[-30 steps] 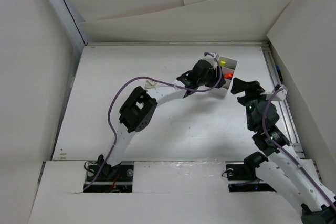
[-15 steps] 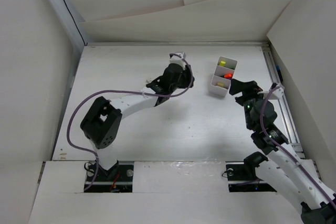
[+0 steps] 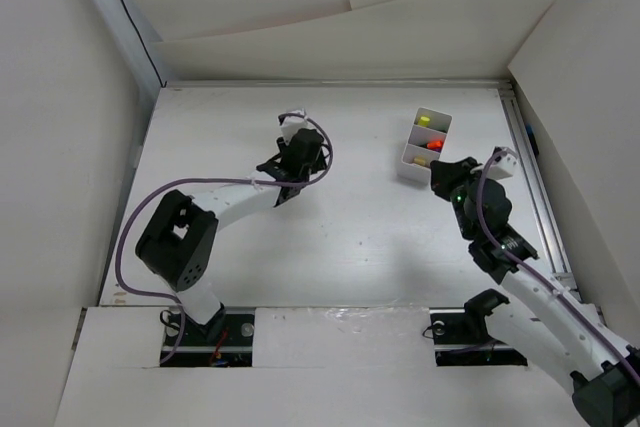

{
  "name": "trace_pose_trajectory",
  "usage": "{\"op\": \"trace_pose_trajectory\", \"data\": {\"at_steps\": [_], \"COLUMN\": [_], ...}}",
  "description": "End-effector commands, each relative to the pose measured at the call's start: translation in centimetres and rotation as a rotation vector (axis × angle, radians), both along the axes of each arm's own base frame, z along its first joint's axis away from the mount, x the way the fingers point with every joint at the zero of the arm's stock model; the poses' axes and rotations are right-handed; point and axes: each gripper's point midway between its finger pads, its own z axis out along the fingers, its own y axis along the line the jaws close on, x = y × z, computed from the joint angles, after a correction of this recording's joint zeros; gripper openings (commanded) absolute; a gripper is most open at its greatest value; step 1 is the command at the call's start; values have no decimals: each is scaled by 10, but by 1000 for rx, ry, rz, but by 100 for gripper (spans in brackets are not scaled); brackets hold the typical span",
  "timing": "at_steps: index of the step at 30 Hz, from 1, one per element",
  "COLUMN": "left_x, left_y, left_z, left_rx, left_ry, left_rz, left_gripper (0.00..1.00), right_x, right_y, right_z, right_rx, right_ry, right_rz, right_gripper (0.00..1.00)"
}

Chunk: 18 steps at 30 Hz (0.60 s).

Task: Sort the stationery into containers
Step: Move the stationery to the center of the board.

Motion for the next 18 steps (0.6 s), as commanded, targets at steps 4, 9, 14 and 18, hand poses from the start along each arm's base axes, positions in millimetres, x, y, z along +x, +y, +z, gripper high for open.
{"op": "trace_pose_trajectory", "data": {"at_steps": [4, 9, 14, 18], "left_x": [16, 23, 35, 37], "left_y": [50, 68, 61, 56], "left_z": [-12, -32, -48, -60], "left_rx": [-58, -86, -73, -85], "left_ry": [40, 78, 109, 142], "left_rz": [157, 212, 219, 216], "left_gripper": [43, 43, 42, 41], "right_x": [4, 8, 9, 8], "right_y": [11, 16, 19, 21], "right_z": [34, 28, 29, 29], "right_rx": [15, -1, -1, 0], "right_ry": [-75, -60, -59, -59], "right_rz": [52, 66, 79, 92], "right_gripper": [24, 35, 35, 36]}}
